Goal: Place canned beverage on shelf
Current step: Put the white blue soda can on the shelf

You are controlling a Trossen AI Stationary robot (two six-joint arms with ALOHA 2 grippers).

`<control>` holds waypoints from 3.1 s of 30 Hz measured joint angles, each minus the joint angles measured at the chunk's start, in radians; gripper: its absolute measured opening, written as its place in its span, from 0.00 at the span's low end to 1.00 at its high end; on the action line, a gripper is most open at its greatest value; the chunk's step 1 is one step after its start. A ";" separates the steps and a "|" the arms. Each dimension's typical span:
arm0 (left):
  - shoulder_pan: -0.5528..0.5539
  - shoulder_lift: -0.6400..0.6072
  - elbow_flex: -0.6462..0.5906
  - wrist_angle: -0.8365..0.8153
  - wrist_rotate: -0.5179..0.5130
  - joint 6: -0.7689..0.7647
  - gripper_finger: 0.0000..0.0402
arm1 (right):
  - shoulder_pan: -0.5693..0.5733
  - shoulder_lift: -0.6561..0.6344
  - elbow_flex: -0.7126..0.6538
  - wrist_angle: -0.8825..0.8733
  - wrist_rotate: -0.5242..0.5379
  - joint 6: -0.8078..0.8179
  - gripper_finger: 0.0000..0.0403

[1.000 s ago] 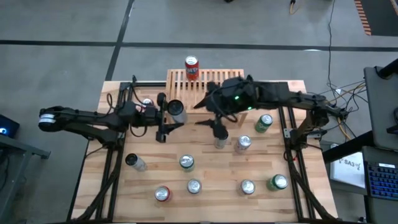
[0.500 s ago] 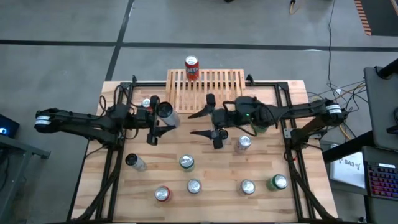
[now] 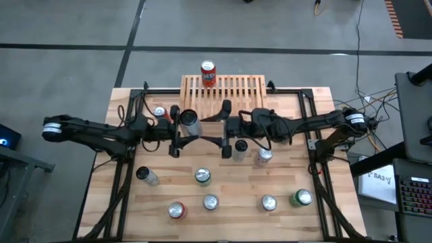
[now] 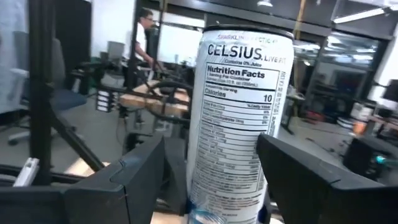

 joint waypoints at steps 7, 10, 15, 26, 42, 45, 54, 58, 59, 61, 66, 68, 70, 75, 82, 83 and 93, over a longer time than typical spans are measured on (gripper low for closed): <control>0.000 0.029 0.000 0.038 -0.069 0.020 0.57 | -0.002 0.005 0.011 -0.011 0.081 -0.013 0.61; 0.000 0.034 0.000 0.040 -0.112 0.034 0.57 | -0.003 0.006 0.011 -0.012 0.094 -0.017 0.63; 0.000 0.070 0.003 0.072 -0.134 0.051 0.57 | -0.002 0.008 0.011 -0.018 0.146 -0.044 0.66; 0.000 0.176 0.006 0.178 -0.124 0.052 0.57 | -0.005 0.010 0.015 -0.031 0.158 -0.041 0.70; 0.001 0.251 0.075 0.175 -0.127 0.055 0.57 | -0.011 0.011 0.029 -0.069 0.159 -0.025 0.63; 0.002 0.245 0.072 0.166 -0.128 0.058 0.57 | -0.013 0.011 0.029 -0.087 0.158 -0.025 0.63; 0.000 0.238 0.071 0.093 -0.220 0.087 0.57 | -0.016 0.010 0.028 -0.137 0.168 -0.038 0.75; 0.000 0.239 0.071 0.094 -0.224 0.087 0.57 | -0.028 0.010 0.028 -0.139 0.157 -0.027 0.75; 0.001 0.239 0.071 0.094 -0.227 0.087 0.57 | -0.032 0.010 0.028 -0.140 0.154 -0.022 0.75; 0.002 0.239 0.072 0.090 -0.229 0.087 0.57 | -0.038 0.010 0.028 -0.141 0.152 -0.009 0.73; 0.002 0.244 0.085 0.077 -0.230 0.087 0.57 | -0.052 0.010 0.028 -0.148 0.146 0.015 0.66; 0.002 0.244 0.085 0.077 -0.228 0.084 0.57 | -0.052 0.010 0.028 -0.150 0.146 0.013 0.61; 0.002 0.244 0.085 0.077 -0.228 0.081 0.57 | -0.052 0.010 0.028 -0.151 0.149 0.012 0.58; 0.002 0.241 0.085 0.070 -0.228 0.073 0.65 | -0.056 0.007 0.028 -0.150 0.151 0.021 0.58; 0.002 0.193 0.087 0.036 -0.231 0.075 0.90 | -0.096 -0.037 0.025 -0.182 0.151 0.032 0.58; 0.002 0.176 0.087 0.016 -0.231 0.077 0.90 | -0.107 -0.049 0.025 -0.188 0.151 0.038 0.58; 0.002 -0.038 0.087 -0.206 -0.230 0.179 0.82 | -0.263 -0.115 0.013 -0.273 0.080 0.089 0.58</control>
